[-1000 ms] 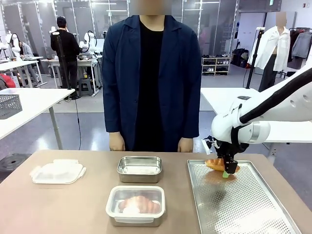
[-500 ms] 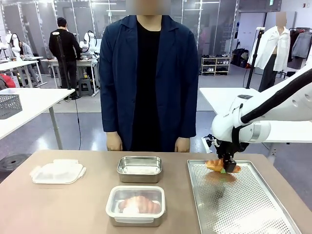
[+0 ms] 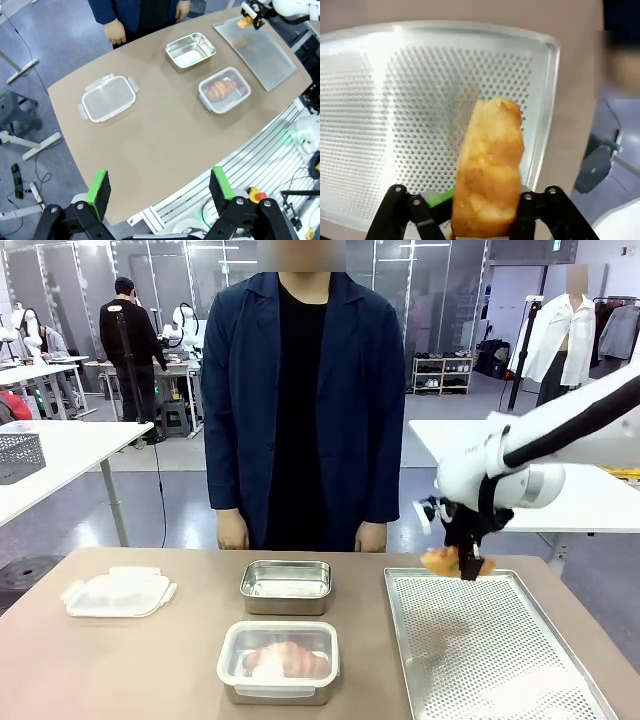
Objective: Place the bread into the airtight container.
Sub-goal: Pick up a Butter Roll and place it into an empty Airtight Container.
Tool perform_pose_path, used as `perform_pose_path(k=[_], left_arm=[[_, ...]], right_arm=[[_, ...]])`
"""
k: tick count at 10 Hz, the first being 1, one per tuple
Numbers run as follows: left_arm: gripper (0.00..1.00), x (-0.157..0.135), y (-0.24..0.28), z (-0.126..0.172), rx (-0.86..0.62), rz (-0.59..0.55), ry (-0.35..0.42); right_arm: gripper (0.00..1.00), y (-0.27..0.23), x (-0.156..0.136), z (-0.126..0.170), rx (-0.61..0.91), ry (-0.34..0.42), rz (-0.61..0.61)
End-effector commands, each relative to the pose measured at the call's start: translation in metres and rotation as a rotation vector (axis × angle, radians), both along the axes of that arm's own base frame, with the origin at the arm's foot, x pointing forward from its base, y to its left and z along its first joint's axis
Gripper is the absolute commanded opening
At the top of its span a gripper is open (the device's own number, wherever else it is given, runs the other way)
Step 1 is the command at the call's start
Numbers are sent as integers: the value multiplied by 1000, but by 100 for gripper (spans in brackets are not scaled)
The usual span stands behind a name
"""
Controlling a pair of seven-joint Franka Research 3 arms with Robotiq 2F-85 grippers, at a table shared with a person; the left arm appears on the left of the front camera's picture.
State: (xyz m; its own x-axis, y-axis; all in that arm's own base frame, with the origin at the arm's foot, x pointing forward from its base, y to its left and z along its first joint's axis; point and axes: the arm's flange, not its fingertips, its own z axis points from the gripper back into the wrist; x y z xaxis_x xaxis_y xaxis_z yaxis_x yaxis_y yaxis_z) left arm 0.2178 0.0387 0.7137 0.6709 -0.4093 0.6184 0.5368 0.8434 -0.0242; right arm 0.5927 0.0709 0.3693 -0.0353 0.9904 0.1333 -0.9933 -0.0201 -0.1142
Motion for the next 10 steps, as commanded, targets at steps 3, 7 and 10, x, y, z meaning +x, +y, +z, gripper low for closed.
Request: perform_pose_path(k=[3,7,10], left_arm=[[100,0,-1,1,-1,-9,-2],[100,0,-1,1,-1,-9,-2],[100,0,-1,1,-1,-9,-2]], right_arm=[[2,104,-25,90,0,2,102],[2,240,-37,78,5,128,225],[2,318,-19,65,-23,159,230]])
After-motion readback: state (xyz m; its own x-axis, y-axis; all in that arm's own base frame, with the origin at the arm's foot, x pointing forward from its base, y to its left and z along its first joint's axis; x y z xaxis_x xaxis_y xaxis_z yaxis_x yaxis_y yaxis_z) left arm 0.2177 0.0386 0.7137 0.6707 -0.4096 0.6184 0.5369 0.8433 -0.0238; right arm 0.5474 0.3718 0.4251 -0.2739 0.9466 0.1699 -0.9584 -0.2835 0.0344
